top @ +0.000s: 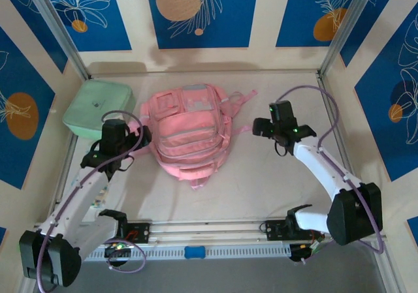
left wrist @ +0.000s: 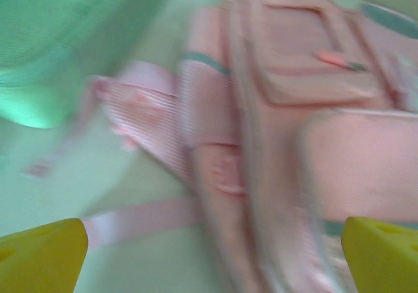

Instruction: Pack the student bag

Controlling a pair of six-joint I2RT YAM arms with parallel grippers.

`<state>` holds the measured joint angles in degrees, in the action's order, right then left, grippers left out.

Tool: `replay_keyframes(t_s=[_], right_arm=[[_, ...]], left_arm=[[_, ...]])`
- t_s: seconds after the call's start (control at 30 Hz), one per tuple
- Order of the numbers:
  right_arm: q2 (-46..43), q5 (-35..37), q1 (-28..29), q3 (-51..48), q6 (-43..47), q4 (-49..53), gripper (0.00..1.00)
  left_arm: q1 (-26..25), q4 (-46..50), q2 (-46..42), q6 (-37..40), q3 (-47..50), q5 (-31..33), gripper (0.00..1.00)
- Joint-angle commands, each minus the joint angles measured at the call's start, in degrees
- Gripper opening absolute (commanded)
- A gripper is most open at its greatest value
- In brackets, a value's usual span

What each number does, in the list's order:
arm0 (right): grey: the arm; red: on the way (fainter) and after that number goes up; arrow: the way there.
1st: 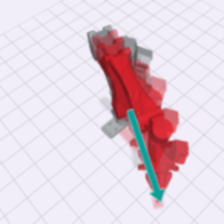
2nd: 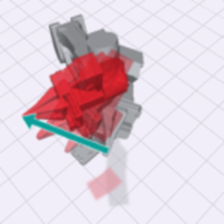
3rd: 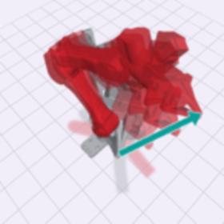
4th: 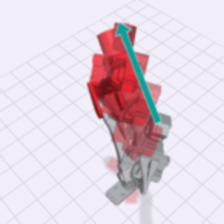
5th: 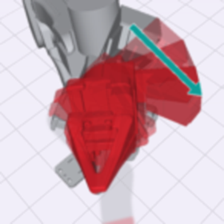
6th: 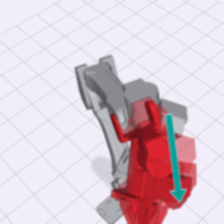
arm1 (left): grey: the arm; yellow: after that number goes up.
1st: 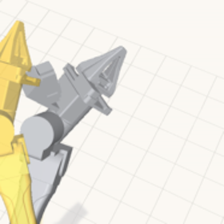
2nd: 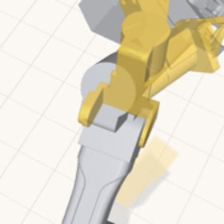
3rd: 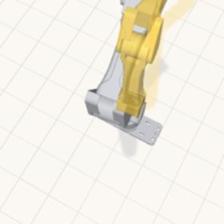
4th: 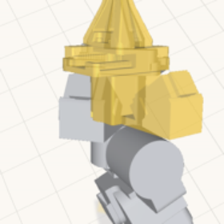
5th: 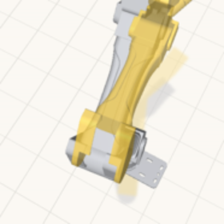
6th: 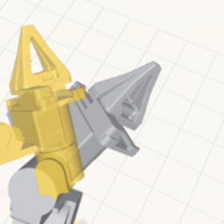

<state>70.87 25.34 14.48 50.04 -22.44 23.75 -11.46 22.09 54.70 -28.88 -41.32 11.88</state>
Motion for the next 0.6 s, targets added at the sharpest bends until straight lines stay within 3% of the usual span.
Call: replay_keyframes(t_s=[0.0,0.07,0.17,0.27,0.33,0.47,0.57], right_arm=[[-1.4,5.0,-5.1,-7.4,-0.1,-15.3,0.93],[-0.9,4.9,-8.3,-13.4,1.8,-27.0,0.99],[2.9,1.6,-11.3,-20.2,5.6,-42.6,0.99],[7.8,-6.8,-14.1,-22.9,7.7,-53.6,0.99],[9.3,-10.3,-14.1,-21.6,11.0,-53.8,0.99],[12.9,-19.8,-16.1,-23.0,14.0,-61.6,0.99],[16.7,-24.9,-16.2,-29.5,15.3,-77.4,0.99]], left_arm=[[2.1,-2.2,1.6,7.5,2.9,18.6,0.99],[3.2,-14.1,3.5,13.8,7.9,22.0,0.99],[4.4,-30.8,6.2,21.5,14.7,22.3,0.99],[5.0,-50.3,9.3,28.6,22.5,15.9,0.99],[5.1,-61.3,11.9,31.7,26.3,10.2,0.99],[5.1,-73.5,18.8,33.3,27.6,5.3,0.99],[5.1,-68.3,21.5,33.7,23.5,1.5,0.99]])
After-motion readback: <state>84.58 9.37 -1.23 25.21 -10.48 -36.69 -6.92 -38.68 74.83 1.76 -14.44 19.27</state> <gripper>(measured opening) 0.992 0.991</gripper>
